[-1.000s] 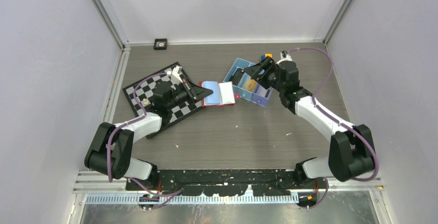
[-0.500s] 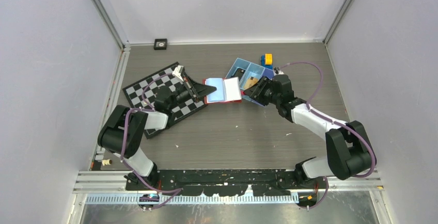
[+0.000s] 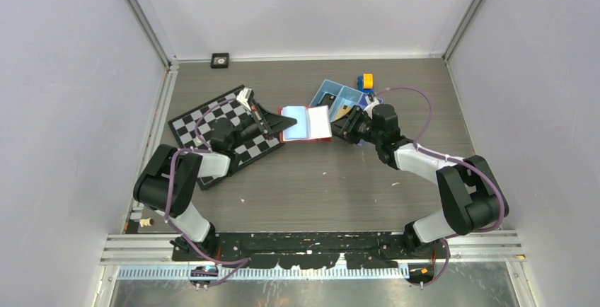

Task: Take the credit cards out of the card holder
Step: Close the card holder at the center of the board.

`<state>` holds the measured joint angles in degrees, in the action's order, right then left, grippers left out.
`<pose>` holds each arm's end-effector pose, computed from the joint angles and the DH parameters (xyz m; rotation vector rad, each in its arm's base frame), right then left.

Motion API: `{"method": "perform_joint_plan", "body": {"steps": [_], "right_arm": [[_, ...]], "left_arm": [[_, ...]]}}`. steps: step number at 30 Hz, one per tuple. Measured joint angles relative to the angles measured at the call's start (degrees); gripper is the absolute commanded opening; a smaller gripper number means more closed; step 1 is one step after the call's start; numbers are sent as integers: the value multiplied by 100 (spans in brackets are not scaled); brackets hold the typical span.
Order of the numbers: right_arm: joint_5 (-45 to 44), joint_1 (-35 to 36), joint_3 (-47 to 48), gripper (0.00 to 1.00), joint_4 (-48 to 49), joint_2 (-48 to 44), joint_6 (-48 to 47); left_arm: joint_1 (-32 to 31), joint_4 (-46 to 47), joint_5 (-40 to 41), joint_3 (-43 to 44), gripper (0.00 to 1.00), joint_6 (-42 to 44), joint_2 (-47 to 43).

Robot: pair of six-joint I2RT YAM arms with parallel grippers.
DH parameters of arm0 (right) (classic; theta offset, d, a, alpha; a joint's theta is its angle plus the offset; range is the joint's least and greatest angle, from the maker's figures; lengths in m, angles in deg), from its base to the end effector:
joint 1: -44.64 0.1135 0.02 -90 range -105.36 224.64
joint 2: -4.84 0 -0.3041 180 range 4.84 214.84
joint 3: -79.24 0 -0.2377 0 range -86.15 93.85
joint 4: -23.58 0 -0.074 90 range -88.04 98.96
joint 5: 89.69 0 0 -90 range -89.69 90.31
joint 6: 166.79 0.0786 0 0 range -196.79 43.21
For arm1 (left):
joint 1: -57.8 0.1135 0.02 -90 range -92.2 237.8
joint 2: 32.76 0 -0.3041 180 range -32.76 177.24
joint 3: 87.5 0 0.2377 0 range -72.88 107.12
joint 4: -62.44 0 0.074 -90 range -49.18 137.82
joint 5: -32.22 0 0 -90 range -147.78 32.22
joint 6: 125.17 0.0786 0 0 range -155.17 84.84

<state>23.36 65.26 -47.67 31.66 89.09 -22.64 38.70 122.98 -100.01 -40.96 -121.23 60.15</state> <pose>0.2957 0.1442 0.2357 0.3412 2.1323 1.2055 0.2923 -0.1571 0.2775 -0.2132 1.7098 -1.9363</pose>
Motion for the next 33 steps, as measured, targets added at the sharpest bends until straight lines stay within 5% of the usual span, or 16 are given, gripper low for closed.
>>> {"method": "perform_joint_plan", "body": {"steps": [12, 24, 33], "right_arm": [[297, 538, 13, 20, 433, -111, -81], [-544, 1211, 520, 18, -977, -225, -1086], [-1414, 1561, 990, 39, -2057, 90, -1567]], "left_arm": [[7, -861, -90, 280, 0, 511, 317], [-317, -3554, 444, 649, 0, 2216, -319], [-498, -4688, 726, 964, 12, 2859, -330]]}}
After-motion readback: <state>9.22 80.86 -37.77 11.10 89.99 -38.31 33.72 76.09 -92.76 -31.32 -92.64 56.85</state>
